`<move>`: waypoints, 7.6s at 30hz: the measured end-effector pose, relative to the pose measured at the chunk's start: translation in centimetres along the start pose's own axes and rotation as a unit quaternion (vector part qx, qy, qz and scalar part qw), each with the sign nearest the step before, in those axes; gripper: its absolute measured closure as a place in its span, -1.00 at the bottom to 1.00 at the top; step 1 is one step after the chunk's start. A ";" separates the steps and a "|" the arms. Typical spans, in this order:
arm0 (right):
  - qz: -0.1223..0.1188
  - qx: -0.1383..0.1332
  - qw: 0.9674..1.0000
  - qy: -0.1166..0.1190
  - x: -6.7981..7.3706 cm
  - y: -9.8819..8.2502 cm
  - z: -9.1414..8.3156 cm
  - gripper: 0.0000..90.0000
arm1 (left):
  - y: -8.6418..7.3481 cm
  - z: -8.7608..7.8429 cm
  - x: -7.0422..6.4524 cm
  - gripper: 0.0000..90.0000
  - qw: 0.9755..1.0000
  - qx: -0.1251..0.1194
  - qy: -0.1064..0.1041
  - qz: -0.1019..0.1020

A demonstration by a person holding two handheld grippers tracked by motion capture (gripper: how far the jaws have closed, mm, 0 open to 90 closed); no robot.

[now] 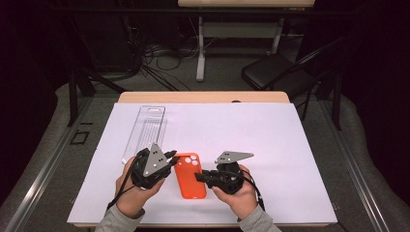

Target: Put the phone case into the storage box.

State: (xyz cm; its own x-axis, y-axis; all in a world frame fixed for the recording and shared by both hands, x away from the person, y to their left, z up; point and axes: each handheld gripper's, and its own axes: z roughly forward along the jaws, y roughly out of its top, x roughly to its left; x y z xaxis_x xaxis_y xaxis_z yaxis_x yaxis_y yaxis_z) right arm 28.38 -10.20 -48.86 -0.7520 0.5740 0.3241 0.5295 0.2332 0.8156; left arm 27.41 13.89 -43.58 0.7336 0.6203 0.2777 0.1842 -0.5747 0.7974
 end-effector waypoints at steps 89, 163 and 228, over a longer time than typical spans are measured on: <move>0.014 -0.014 1.000 0.010 -0.6 0.1 -0.2 0.38 | -0.2 -0.3 0.4 0.81 1.000 0.008 0.000 -0.016; 0.000 -0.066 0.992 -0.107 -7.0 -2.2 -6.8 -0.59 | -1.1 0.2 3.6 0.80 0.998 0.015 0.021 -0.062; 0.032 -0.086 0.985 -0.147 -8.9 -3.4 -8.8 -0.65 | 1.9 1.2 17.2 0.78 0.995 0.006 0.097 -0.001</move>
State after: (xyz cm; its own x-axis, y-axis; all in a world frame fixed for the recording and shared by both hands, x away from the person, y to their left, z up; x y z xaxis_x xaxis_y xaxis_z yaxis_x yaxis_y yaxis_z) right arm 29.79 -23.02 -50.30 -0.5600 0.7911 0.2462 0.4794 0.0671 0.8750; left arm 41.15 22.79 -37.97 0.5934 0.7119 0.3756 0.1931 -0.5790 0.7922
